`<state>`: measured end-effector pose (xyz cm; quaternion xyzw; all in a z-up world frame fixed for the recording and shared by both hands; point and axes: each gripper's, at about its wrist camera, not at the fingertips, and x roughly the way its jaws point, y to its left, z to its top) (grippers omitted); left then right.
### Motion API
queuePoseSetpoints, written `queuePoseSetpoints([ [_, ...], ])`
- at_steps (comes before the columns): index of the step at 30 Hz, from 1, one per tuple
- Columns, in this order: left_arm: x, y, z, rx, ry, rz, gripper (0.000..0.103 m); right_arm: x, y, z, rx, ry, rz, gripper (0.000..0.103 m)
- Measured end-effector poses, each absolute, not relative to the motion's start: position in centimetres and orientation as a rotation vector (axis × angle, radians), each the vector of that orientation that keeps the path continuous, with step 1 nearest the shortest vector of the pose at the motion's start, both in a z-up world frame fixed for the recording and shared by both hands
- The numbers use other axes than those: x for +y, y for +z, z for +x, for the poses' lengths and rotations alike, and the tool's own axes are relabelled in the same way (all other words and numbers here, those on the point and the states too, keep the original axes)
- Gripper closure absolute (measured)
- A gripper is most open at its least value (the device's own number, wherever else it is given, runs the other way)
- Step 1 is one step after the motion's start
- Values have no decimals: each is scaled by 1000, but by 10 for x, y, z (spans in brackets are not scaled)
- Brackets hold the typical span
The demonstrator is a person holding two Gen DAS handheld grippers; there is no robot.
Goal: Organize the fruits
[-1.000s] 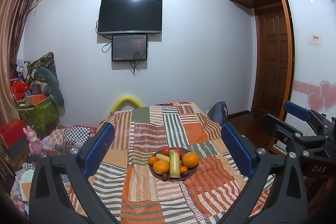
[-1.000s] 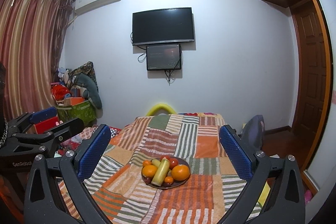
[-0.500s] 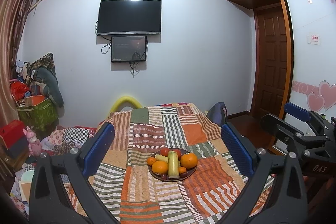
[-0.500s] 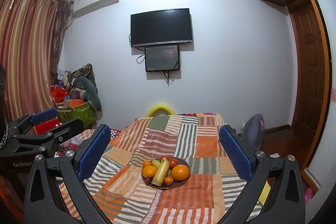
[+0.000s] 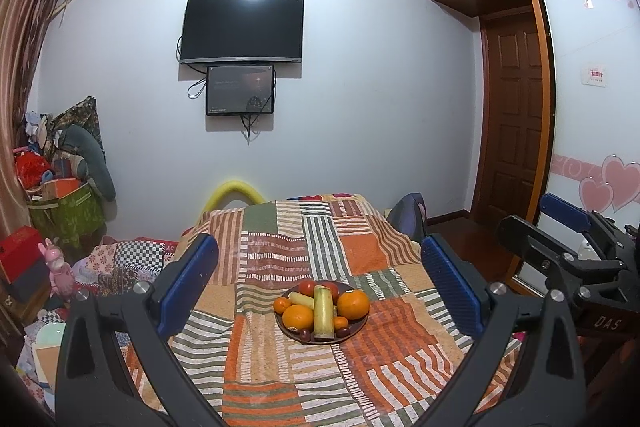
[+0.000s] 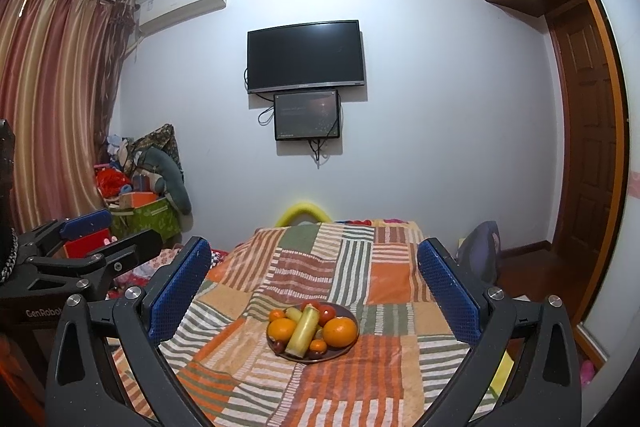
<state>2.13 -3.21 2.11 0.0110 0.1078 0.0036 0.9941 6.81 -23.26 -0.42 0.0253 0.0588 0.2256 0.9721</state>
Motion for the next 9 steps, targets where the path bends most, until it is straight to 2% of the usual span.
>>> queuePoseSetpoints([
  [9, -37, 18, 22, 222, -2, 37, 0, -233, -5, 71, 131, 460, 55, 0],
])
